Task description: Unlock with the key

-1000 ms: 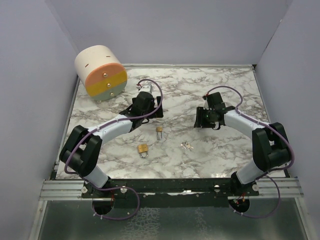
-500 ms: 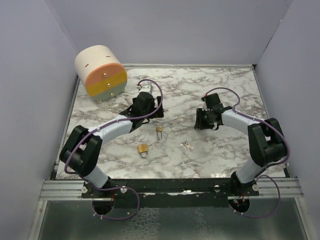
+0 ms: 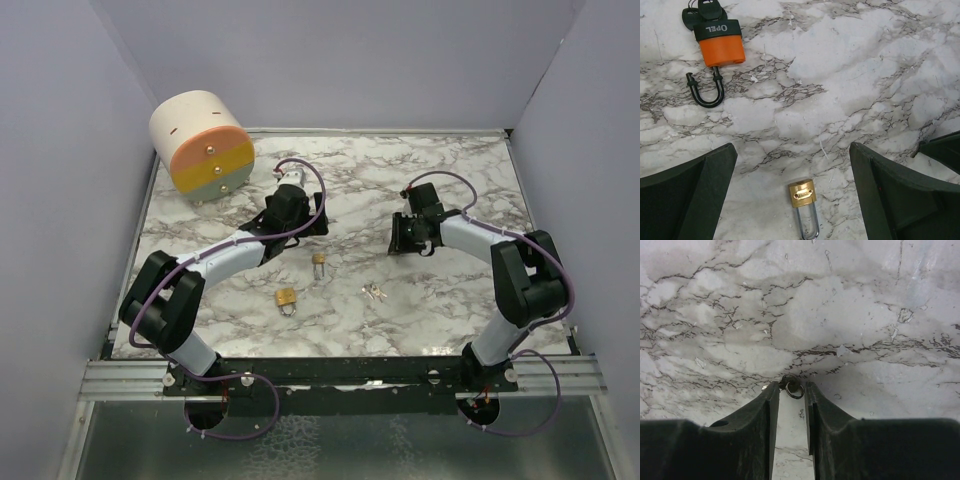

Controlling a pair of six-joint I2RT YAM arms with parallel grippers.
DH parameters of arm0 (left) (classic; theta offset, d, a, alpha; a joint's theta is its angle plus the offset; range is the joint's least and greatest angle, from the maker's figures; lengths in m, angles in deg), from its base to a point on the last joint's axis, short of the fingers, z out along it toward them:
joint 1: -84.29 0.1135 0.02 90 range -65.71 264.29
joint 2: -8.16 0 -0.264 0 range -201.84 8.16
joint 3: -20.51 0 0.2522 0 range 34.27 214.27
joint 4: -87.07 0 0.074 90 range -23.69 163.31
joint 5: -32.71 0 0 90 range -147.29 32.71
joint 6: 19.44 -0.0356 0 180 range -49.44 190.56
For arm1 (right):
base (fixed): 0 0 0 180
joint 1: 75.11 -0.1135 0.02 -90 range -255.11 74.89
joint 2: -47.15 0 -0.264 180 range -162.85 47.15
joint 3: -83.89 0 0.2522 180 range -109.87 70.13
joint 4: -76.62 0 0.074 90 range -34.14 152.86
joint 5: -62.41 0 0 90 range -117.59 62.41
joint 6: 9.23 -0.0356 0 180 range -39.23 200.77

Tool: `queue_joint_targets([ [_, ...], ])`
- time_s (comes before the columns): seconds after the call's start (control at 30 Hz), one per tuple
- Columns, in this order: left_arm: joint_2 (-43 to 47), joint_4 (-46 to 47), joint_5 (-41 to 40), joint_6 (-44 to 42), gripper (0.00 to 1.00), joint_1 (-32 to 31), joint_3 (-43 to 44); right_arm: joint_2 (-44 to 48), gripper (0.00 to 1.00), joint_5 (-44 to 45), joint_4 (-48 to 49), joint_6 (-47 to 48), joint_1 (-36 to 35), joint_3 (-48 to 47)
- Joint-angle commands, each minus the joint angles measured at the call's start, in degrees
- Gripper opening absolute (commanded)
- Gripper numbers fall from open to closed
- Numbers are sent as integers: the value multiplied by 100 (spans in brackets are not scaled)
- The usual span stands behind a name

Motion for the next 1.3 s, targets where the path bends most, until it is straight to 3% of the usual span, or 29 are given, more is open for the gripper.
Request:
queue_joint_targets([
  [0.0,79,183,117,81,99,-15,-109,-180,26,123,55,62,4,-100],
  [0.17,74,177,128,55,99,-15,-78,-153,18,147,69,61,4,-61],
  [0.37,76,241,224,53,99,-14,-113,-165,1,145,97,32,5,-38],
  [0.7,248,1321,1133,-141,96,-131,-495,856,1,-193,963,14,9,150],
  [1.1,51,2162,1824,111,93,-226,-377,1201,1,-703,1431,234,4,-95],
  [1.27,-448,2468,2326,431,84,-211,-75,1305,1,-969,1585,260,4,-49],
])
